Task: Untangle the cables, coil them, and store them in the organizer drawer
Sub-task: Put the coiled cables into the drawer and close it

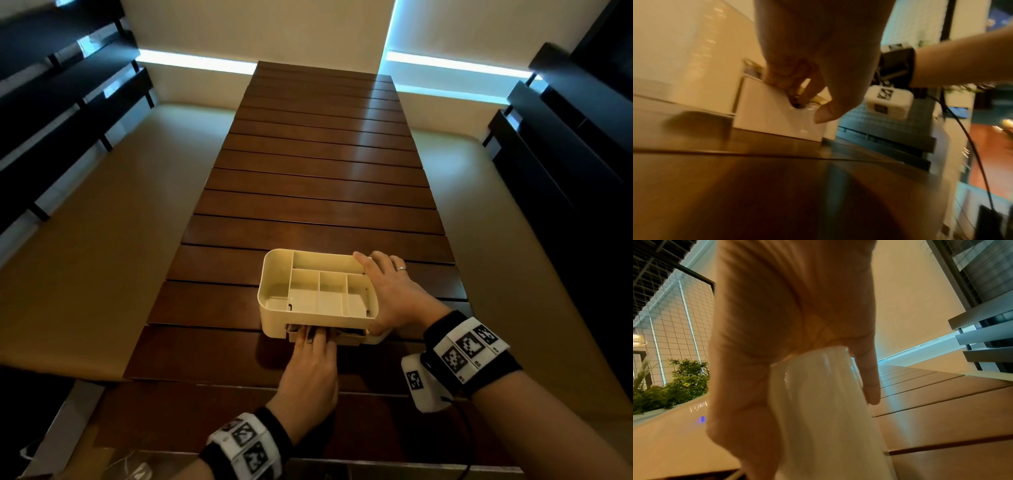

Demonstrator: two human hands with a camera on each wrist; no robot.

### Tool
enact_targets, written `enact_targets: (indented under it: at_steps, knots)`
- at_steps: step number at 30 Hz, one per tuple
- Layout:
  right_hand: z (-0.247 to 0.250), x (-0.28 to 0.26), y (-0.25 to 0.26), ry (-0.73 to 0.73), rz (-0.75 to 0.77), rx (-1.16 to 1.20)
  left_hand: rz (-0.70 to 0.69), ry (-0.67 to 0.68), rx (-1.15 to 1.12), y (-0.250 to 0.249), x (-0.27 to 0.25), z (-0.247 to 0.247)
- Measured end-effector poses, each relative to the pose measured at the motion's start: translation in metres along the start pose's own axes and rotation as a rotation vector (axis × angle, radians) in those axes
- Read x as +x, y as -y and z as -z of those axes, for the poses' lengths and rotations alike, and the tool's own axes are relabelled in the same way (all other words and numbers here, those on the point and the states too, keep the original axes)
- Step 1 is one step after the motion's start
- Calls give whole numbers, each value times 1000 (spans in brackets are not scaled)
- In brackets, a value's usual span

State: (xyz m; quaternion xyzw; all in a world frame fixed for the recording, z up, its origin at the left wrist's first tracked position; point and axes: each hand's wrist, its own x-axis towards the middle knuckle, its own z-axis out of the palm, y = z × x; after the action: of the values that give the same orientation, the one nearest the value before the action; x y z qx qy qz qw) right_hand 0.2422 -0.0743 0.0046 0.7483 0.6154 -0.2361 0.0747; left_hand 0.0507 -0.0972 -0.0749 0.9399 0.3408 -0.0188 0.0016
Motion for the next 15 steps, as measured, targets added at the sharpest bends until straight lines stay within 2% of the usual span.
enact_targets:
  at_steps: [4, 6, 8, 10, 15]
  knots:
    - [0, 0, 1, 5, -2, 0, -129, -281, -416, 33, -25, -3]
    - [-1, 0, 1, 8, -2, -1, -70, -379, -471, 39, -30, -1]
    - [-1, 1, 1, 15, -6, -2, 54, -412, -455, 41, -30, -4]
    - [-1, 1, 1, 10, -10, -7, 121, -391, -405, 38, -28, -8]
    - [-2, 2, 0, 6, -8, -11, 133, -372, -327, 29, -30, -19]
